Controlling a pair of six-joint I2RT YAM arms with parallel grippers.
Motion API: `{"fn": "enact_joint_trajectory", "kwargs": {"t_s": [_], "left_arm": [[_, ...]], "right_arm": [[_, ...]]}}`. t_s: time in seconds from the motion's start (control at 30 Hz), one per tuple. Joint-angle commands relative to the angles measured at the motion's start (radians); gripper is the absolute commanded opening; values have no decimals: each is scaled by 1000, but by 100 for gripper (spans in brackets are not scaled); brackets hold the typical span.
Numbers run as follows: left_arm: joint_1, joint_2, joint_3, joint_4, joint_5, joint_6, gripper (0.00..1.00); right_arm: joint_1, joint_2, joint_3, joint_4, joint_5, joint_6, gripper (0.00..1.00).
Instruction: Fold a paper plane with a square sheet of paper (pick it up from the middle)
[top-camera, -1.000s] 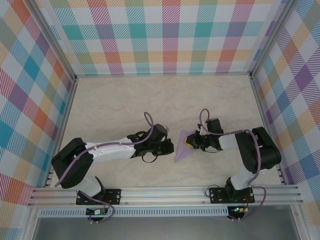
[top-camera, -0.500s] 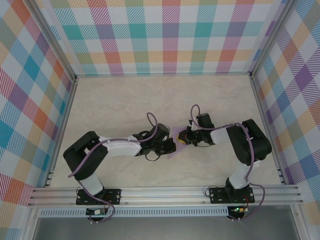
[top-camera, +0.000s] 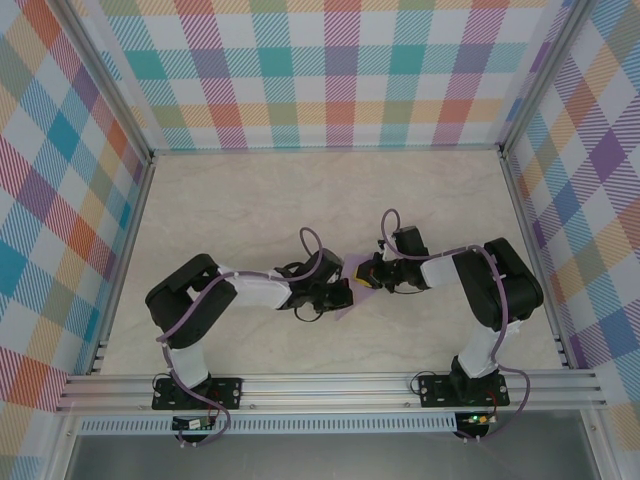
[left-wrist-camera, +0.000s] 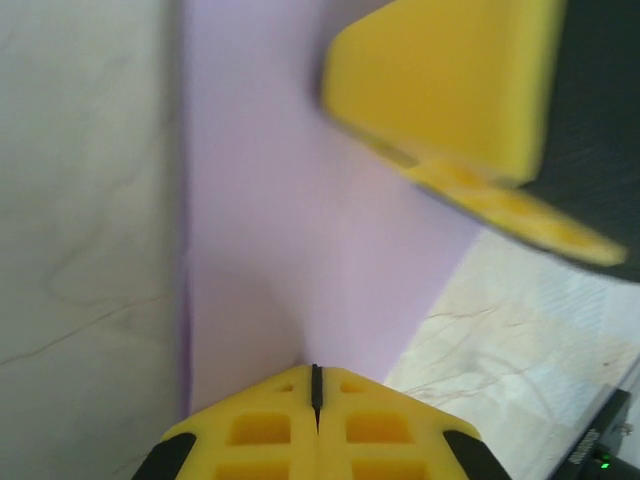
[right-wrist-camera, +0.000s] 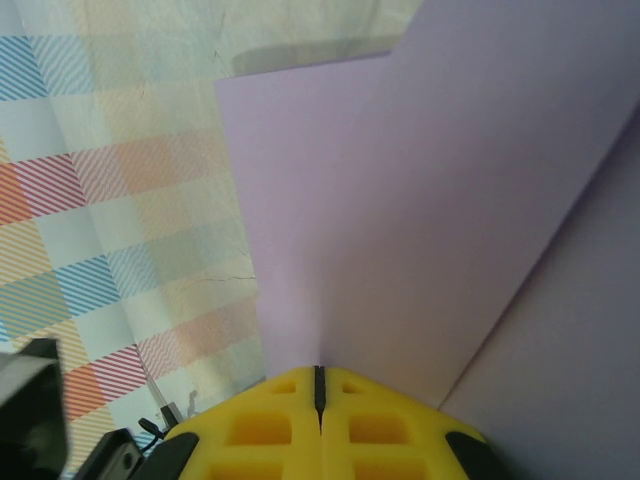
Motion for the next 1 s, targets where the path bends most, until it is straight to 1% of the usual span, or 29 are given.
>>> {"fn": "enact_joint_trajectory", "kwargs": {"t_s": [0.0,0.1,0.23,0.4,0.6,0.83,0.9,0.97], "left_arm": [[10,-39,-48,3,-6,11,3],[12,-48,-84,15,-1,-3,3],[11,-57,-180,108,43,-59,3],[9,-121,-215,73,77,-38,3],[10,-185,-187,16,112,-2,3],[10,-198,-118,22,34,1,3],[10,-181,-105,16,22,3,3],[9,-155,-97,19,33,3,2]], "right_arm": [[6,44,-3,-63,57,-15,0],[5,42,-5,-72,62,-19,0],[5,38,-11,-80,75,-20,0],[5,39,-9,-86,84,-20,0],[5,29,-3,-87,73,-23,0],[5,-17,5,-74,18,-37,0],[5,-37,6,-72,4,-42,0],[5,-63,6,-74,-3,-47,0]]}}
